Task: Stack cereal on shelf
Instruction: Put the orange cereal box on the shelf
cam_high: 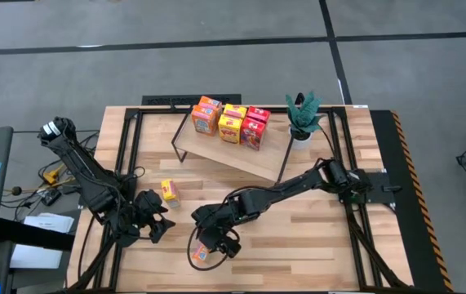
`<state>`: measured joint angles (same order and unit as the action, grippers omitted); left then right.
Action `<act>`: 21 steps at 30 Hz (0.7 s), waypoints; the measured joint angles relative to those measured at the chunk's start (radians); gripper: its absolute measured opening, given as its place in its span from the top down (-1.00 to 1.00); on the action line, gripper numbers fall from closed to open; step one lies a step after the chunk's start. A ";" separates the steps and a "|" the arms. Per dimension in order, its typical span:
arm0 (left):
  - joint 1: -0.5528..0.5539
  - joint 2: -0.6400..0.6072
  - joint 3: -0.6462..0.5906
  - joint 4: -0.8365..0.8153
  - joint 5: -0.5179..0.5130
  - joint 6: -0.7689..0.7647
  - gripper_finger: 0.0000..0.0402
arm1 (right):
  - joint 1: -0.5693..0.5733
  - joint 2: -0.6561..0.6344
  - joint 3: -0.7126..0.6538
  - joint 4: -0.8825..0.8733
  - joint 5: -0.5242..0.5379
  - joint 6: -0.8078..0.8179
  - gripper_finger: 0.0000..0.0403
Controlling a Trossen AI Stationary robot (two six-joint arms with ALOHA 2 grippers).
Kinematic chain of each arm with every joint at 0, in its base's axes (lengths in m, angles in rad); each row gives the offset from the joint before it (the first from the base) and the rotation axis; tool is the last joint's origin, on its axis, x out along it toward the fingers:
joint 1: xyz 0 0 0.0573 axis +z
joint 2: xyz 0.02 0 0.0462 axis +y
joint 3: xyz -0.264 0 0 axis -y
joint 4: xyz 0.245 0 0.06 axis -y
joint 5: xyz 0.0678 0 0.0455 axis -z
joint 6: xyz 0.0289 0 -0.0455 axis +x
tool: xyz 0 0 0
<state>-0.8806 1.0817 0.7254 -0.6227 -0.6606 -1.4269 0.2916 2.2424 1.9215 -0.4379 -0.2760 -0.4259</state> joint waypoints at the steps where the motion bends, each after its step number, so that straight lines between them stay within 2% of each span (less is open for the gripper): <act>1: 0.000 0.000 0.000 0.000 0.000 0.000 -0.53 | 0.000 0.006 -0.003 -0.019 0.000 0.001 -0.54; 16: 0.000 0.000 0.000 0.000 0.001 0.001 -0.53 | -0.015 -0.007 -0.002 -0.031 -0.013 0.037 -0.54; 21: 0.000 0.000 0.000 0.000 0.001 0.001 -0.53 | -0.009 -0.007 -0.002 -0.027 -0.016 0.028 -0.47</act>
<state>-0.8806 1.0817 0.7254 -0.6228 -0.6598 -1.4261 0.2825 2.2356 1.9194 -0.4653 -0.2919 -0.3977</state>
